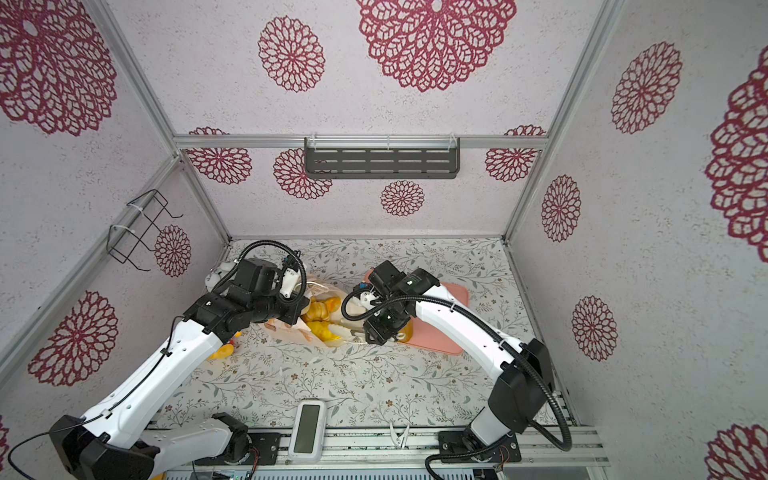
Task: Take the fake bread out of the paper bag
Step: 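Move the open tongs back into the bag opening with the right gripper, then pinch the yellow striped bread with the tongs and lift it out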
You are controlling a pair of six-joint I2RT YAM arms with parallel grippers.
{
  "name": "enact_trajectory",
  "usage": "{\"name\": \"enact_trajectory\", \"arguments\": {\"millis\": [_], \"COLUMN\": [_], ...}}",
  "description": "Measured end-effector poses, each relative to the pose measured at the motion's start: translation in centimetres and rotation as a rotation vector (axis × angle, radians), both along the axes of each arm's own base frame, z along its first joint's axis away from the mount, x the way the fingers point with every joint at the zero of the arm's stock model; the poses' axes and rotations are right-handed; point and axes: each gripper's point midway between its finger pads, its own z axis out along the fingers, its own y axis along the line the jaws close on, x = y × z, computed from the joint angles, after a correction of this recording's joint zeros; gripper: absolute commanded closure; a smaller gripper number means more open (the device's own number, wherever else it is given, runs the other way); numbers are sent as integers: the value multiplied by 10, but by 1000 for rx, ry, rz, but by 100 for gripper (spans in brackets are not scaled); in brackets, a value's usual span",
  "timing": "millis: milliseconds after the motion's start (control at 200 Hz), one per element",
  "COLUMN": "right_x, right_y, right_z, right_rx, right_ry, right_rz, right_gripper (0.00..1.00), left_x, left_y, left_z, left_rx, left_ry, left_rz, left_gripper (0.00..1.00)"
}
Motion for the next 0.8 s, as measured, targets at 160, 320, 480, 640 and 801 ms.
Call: {"name": "enact_trajectory", "arguments": {"millis": [160,320,480,640,801], "right_x": [4,2,0,2,12], "right_y": [3,7,10,13,22], "right_z": [-6,-6,-8,-7,-13], "right_rx": [-40,-44,-29,-25,-47], "right_ry": [-43,-84,-127,-155,-154], "right_rz": [52,137,236,305,343], "right_gripper": [41,38,36,36,36], "left_x": [0,0,0,0,0], "left_y": [0,1,1,0,0], "left_z": [0,1,1,5,5], "left_rx": [3,6,9,7,11], "left_ry": [-2,-5,-6,-10,-11], "left_rz": [0,-2,-3,-6,-12], "left_gripper": [100,100,100,100,100]}}
